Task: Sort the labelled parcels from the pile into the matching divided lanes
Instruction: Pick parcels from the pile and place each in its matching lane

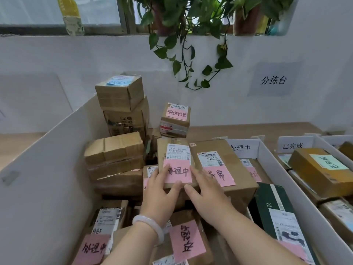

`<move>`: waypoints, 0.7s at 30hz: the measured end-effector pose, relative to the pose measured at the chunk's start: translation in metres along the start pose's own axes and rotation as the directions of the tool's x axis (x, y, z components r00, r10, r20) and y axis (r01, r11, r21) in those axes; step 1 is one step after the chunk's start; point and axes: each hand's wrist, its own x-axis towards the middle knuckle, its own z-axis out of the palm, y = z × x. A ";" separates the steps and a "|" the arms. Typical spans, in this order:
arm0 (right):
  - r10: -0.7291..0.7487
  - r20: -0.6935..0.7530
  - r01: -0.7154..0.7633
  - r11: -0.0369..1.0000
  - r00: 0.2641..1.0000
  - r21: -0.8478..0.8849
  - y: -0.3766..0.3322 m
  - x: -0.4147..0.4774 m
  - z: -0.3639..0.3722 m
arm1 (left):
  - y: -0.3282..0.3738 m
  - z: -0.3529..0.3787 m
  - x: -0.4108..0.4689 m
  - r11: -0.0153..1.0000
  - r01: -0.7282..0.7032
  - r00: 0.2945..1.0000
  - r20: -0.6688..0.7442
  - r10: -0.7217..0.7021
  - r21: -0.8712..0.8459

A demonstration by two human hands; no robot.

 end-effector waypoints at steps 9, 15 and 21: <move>-0.078 -0.260 0.170 0.921 0.962 0.351 0.002 -0.067 0.000 | 0.024 -0.013 -0.061 0.971 -0.200 0.978 -0.091 0.189 -0.130; 0.026 -0.409 0.145 0.914 0.912 0.380 0.029 -0.133 -0.026 | 0.050 0.020 -0.118 0.970 -0.191 0.982 -0.016 0.190 -0.148; 0.156 -0.421 0.046 0.900 0.893 0.433 0.081 -0.197 -0.055 | 0.075 0.075 -0.171 0.974 -0.126 0.969 0.188 0.162 -0.187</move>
